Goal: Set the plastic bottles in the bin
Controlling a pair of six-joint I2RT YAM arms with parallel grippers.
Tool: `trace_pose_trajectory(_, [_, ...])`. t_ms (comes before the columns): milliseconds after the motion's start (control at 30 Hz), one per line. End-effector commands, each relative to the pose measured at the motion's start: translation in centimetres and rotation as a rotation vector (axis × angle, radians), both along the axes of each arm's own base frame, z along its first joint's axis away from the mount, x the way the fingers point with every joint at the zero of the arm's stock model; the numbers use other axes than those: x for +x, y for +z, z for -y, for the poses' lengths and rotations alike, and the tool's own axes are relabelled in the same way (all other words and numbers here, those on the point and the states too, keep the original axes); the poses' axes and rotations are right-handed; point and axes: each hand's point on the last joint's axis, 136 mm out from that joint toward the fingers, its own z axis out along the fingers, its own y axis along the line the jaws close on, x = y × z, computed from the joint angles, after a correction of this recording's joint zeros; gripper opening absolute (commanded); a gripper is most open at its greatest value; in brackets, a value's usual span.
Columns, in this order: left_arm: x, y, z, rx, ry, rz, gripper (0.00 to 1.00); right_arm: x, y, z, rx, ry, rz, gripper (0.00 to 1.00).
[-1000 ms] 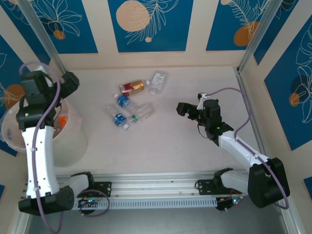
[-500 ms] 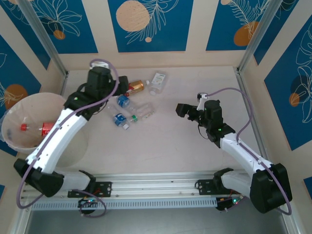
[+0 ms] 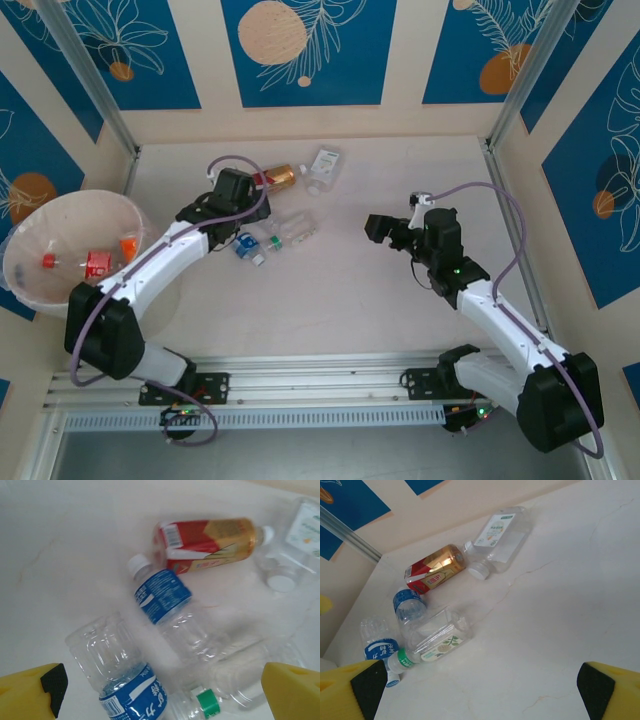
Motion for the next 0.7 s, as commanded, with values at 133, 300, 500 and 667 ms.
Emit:
trace_pose_trajectory(133, [1.8, -5.0, 0.3, -0.136, 0.037, -0.087, 1.00, -0.6, -0.1, 0.8, -0.020, -0.022, 0.008, 0.99])
trace_pose_trajectory(300, [0.9, -7.9, -3.1, -0.108, 0.254, -0.125, 1.00, -0.8, 0.1, 0.9, -0.021, -0.024, 0.008, 0.99])
trace_pose_trajectory(500, [0.5, -9.1, -4.6, -0.126, 0.324, -0.112, 1.00, -0.9, 0.1, 1.2, -0.035, -0.034, 0.008, 1.00])
trace_pose_trajectory(667, [1.6, -11.5, -4.2, -0.228, 0.323, -0.153, 0.98, -0.9, -0.1, 1.2, -0.034, -0.031, 0.004, 1.00])
